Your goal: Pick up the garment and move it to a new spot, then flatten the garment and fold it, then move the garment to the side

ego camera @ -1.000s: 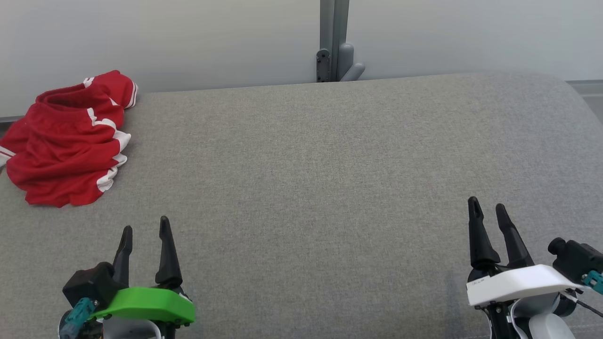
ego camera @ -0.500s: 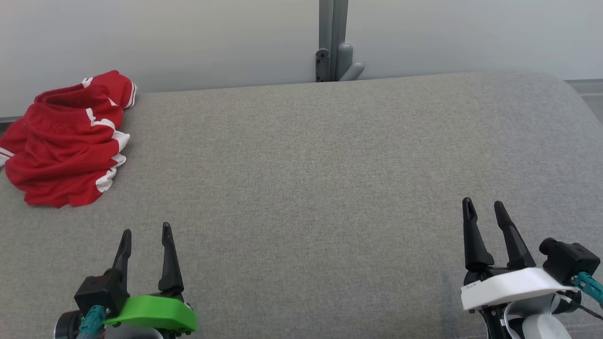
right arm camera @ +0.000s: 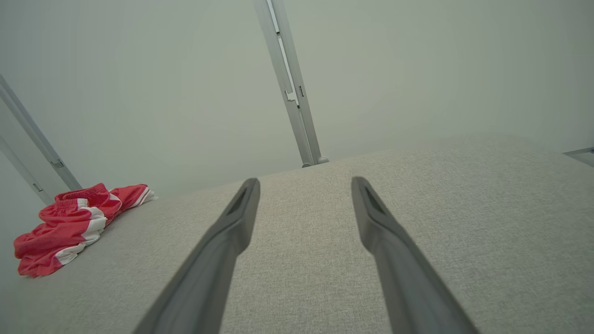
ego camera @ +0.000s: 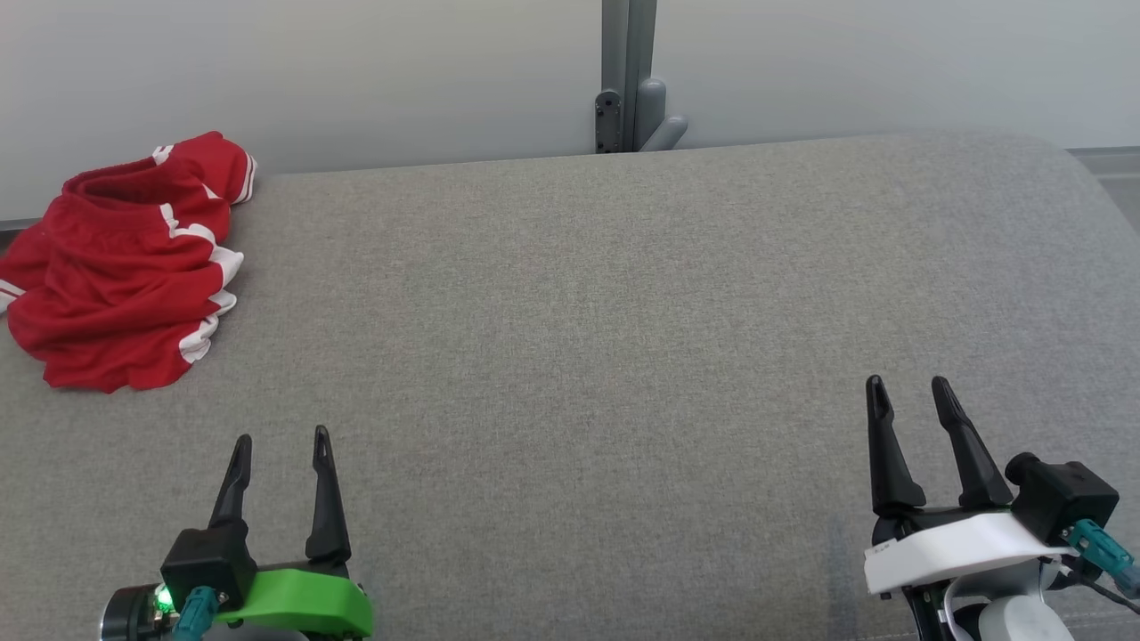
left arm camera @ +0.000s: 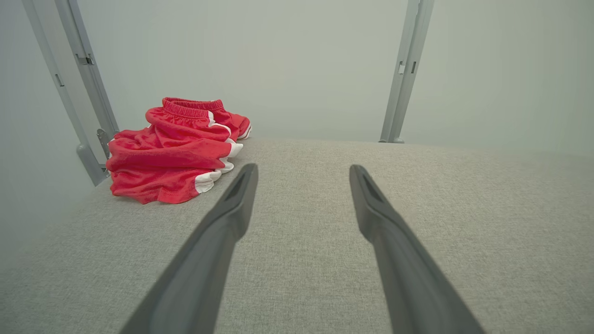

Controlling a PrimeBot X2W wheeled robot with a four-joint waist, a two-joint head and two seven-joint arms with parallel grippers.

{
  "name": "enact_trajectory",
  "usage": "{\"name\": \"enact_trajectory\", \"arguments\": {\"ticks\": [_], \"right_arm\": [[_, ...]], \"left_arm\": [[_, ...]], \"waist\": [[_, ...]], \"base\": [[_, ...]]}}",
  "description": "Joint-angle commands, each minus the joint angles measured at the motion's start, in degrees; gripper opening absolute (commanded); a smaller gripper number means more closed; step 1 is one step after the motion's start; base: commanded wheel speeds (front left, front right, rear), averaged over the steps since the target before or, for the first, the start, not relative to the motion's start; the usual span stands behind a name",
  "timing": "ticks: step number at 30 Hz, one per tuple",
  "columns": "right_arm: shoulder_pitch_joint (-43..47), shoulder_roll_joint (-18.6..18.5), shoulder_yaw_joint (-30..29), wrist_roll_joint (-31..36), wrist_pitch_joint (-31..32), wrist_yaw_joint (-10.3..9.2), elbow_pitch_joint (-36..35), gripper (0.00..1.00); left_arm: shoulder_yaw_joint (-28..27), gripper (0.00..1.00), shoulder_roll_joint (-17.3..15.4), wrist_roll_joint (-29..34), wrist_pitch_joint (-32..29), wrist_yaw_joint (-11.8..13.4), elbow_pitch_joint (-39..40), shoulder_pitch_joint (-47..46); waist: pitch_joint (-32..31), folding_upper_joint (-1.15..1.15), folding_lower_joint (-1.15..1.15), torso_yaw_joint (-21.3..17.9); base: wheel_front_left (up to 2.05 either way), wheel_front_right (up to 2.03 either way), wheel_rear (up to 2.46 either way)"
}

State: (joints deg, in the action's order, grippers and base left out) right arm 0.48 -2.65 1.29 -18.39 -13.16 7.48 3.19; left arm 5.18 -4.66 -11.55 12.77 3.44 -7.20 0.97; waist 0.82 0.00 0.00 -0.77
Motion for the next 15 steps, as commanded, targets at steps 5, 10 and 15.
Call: {"name": "enact_trajectory", "arguments": {"ticks": [5,10,15], "right_arm": [[0.48,-0.32,0.43,2.90,-0.88,0.02,0.14,1.00],[0.45,-0.33,0.78,4.69,-1.35,0.02,0.73,1.00],[0.53,-0.34,1.08,6.58,-1.80,0.02,1.01,1.00]], "left_arm": [[-0.56,1.00,0.14,2.93,1.04,-0.68,-0.14,0.82],[-1.44,1.00,0.78,3.20,1.56,-1.79,-0.90,1.04],[-1.78,1.00,1.02,5.09,2.14,-2.40,-1.52,1.13]], "waist": [[-0.01,0.00,0.00,-0.04],[-0.03,0.00,0.00,-0.11],[-0.03,0.00,0.00,-0.16]], "base": [[0.00,0.00,0.00],[0.00,0.00,0.00],[0.00,0.00,0.00]]}}
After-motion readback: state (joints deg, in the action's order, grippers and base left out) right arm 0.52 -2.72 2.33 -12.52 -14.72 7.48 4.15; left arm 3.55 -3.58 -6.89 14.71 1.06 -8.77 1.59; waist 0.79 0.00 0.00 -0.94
